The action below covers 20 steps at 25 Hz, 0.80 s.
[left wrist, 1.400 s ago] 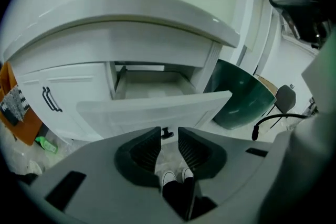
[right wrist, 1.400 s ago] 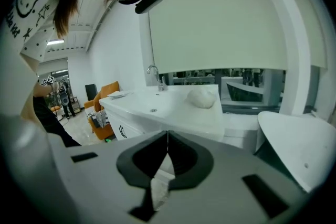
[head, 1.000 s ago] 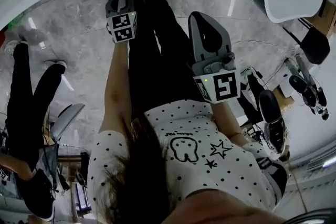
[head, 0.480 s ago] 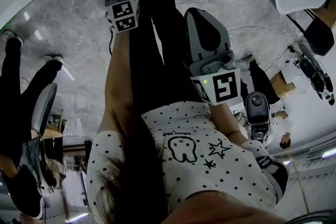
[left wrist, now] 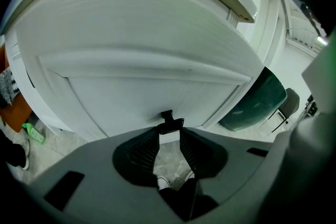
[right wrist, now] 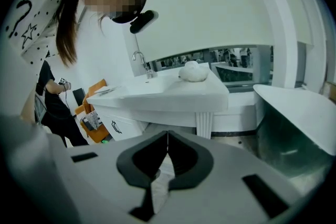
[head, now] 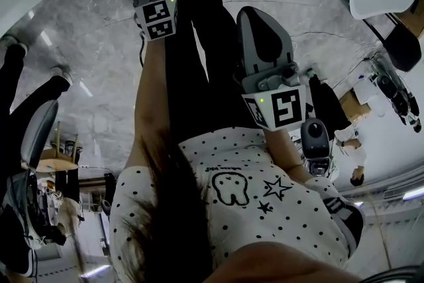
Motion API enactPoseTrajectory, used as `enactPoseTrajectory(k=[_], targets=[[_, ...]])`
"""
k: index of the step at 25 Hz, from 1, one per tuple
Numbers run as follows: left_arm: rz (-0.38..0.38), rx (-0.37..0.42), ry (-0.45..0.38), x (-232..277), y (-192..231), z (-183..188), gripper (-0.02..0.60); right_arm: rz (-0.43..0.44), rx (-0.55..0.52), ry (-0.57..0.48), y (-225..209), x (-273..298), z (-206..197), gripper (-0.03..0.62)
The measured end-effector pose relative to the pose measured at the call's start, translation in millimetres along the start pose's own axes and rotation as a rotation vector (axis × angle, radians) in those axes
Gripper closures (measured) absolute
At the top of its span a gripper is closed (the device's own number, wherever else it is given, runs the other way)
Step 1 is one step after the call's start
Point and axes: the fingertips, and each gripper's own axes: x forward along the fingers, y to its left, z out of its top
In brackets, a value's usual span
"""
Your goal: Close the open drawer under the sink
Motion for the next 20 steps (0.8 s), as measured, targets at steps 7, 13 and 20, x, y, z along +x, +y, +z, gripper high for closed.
enactPoseTrajectory(k=[7, 13, 20], targets=[[0.007, -0.021, -0.01, -1.7, 2.0, -3.1, 0.463, 0.013, -0.01, 0.01, 0.7, 3.2, -2.6, 0.579], [0.008, -0.029, -0.012, -3.3, 1.5, -2.4, 0.463, 0.016, -0.014, 0.013, 1.0, 2.4, -1.9, 0.579], [0.005, -0.019, -0.011, -1.3, 2.1, -3.8, 0.463, 0.015, -0.011, 0.022, 1.1, 2.8, -8.6, 0.579]])
